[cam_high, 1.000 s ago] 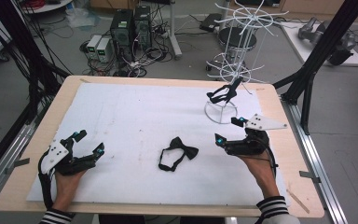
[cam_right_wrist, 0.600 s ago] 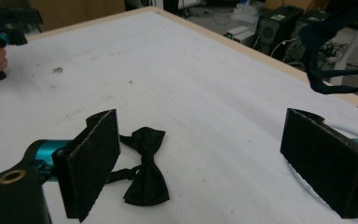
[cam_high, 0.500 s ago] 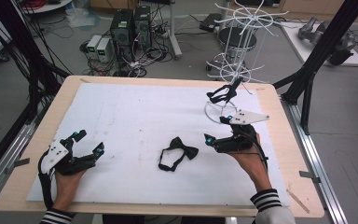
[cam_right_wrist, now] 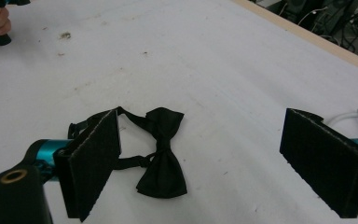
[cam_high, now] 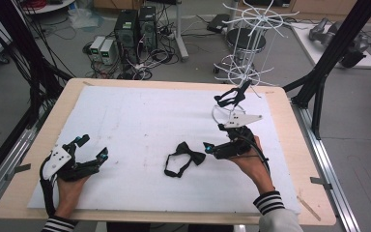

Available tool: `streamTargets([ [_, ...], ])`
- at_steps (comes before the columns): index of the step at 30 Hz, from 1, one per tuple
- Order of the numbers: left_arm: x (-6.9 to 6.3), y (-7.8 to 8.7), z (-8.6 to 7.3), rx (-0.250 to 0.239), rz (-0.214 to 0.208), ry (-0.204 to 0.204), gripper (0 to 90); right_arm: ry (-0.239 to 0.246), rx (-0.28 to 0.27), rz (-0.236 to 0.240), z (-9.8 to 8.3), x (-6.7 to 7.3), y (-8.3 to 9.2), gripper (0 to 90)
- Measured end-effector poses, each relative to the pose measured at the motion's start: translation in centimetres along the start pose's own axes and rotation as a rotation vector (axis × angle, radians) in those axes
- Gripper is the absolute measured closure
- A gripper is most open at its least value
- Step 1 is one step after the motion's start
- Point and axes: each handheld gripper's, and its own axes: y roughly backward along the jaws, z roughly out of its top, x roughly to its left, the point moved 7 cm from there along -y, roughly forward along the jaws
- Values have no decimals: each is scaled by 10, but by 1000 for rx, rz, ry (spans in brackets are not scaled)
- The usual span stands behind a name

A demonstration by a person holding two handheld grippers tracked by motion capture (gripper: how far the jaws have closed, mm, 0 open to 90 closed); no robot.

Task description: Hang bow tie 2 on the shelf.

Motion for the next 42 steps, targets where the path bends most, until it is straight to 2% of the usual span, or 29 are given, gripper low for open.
streamTargets([
  [8,0,0,0,0,1,1,155,26,49,25,3,2,-12,120],
  [11,0,0,0,0,1,1,154,29,69,44,4,5,-17,147],
  [14,0,0,0,0,0,2,155,54,96,49,3,6,-23,146],
  [25,0,0,0,0,-1,1,155,58,163,82,2,10,-39,147],
  [34,1,0,0,2,-1,0,154,95,228,102,4,14,-52,152],
  [42,1,0,0,1,-1,1,154,80,298,94,3,15,-63,170],
])
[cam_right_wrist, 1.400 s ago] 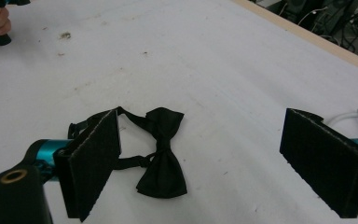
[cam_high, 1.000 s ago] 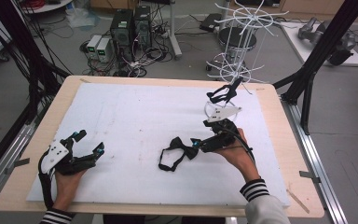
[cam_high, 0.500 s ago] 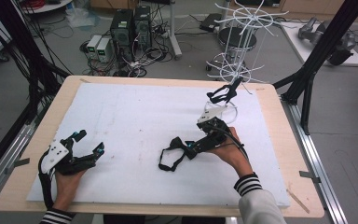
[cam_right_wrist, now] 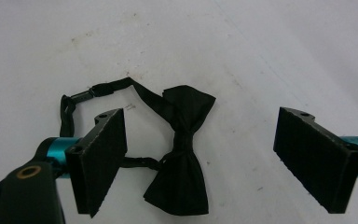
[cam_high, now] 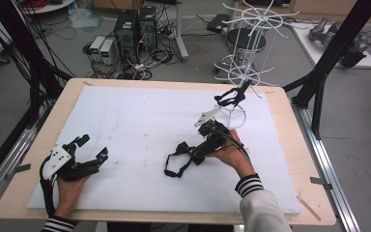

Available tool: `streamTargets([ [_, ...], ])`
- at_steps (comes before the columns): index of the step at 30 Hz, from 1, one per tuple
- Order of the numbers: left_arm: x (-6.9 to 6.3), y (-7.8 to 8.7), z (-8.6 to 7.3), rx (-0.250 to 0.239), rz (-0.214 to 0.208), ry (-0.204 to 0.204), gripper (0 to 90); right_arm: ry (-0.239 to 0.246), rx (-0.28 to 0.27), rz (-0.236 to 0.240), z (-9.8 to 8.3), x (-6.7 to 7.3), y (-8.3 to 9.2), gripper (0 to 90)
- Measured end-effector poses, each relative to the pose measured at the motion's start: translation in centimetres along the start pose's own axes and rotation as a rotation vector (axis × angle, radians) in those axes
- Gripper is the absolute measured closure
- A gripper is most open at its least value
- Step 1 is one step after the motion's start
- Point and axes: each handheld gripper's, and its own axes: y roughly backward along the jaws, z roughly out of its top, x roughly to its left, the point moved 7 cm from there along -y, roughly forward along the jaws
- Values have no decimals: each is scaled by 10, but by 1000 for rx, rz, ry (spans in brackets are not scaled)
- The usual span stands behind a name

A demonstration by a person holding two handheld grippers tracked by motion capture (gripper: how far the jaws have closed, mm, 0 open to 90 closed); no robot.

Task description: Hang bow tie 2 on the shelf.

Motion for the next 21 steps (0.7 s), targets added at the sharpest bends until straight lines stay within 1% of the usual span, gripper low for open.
streamTargets([
  [2,0,0,0,0,0,1,155,-2,12,4,1,0,-3,188],
  [3,0,0,0,1,-1,1,155,-12,29,6,0,0,-4,190],
  [4,0,0,0,0,-1,1,155,10,29,7,1,-1,-6,190],
  [8,0,0,0,1,-2,1,155,-7,49,23,0,0,-12,193],
  [10,0,0,0,0,-2,2,155,-3,64,23,-1,0,-15,227],
  [12,0,0,0,0,-2,2,155,2,82,28,-2,0,-17,237],
  [16,0,0,0,1,-2,1,155,7,122,20,-5,-1,-22,271],
  [18,0,0,0,1,-2,1,155,18,144,16,-7,-1,-24,322],
  [21,0,0,0,1,-2,2,155,27,167,13,-9,0,-26,360],
])
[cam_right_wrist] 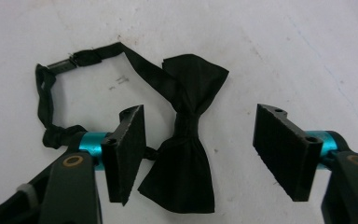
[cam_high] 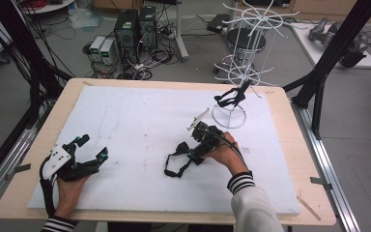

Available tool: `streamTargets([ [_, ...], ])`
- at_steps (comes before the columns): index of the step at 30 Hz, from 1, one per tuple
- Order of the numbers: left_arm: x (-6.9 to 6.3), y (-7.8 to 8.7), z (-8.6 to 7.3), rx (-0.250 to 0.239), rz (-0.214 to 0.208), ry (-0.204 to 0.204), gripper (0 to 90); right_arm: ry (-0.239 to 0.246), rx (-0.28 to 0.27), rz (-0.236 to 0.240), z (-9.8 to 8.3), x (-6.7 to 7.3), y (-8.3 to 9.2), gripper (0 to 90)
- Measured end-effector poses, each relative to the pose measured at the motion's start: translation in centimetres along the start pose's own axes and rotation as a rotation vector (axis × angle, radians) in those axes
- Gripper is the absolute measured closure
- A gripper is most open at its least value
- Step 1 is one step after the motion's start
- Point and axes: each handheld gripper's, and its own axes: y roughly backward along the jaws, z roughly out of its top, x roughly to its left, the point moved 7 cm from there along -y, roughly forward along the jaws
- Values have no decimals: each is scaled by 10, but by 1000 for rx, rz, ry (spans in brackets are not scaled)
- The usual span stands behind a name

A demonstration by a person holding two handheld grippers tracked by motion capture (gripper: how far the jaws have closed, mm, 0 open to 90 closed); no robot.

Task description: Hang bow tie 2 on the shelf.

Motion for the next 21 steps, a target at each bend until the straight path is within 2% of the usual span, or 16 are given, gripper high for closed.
streamTargets([
  [15,0,0,0,-2,1,1,155,-24,51,5,3,1,-12,472],
  [21,0,0,0,-3,0,0,155,-21,90,9,2,3,-18,513],
])
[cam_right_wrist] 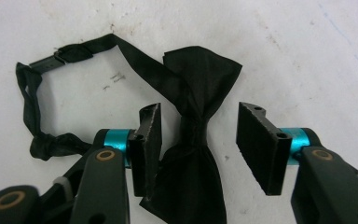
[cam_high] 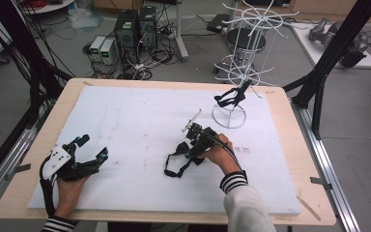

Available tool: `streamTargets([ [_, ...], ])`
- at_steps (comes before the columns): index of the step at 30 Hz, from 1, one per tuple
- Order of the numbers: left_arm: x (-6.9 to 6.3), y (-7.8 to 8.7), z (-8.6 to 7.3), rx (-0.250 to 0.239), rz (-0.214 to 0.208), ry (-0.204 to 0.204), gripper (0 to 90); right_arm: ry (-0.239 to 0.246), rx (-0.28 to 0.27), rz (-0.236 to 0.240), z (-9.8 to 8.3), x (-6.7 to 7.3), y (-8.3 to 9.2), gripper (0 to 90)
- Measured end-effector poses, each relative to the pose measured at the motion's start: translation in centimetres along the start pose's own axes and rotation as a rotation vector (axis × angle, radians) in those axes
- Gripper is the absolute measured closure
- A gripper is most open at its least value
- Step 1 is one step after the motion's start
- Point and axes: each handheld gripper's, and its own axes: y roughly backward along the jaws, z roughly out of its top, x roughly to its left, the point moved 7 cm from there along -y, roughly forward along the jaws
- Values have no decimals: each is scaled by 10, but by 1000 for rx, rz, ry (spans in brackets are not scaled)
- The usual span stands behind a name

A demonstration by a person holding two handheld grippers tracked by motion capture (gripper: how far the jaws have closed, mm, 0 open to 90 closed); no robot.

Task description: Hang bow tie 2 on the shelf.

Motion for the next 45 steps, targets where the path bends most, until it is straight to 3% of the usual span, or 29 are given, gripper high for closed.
streamTargets([
  [20,0,0,0,0,-1,1,155,-35,50,15,-3,-1,-7,645],
  [23,0,0,0,-1,-2,1,155,-51,54,25,-2,0,-7,721],
  [29,0,0,0,0,0,1,155,-93,62,15,-2,2,-6,766],
  [33,0,0,0,-1,-1,1,155,-74,65,14,-2,3,-6,770],
  [45,0,0,0,0,1,-1,155,-35,-32,9,2,13,6,770],
])
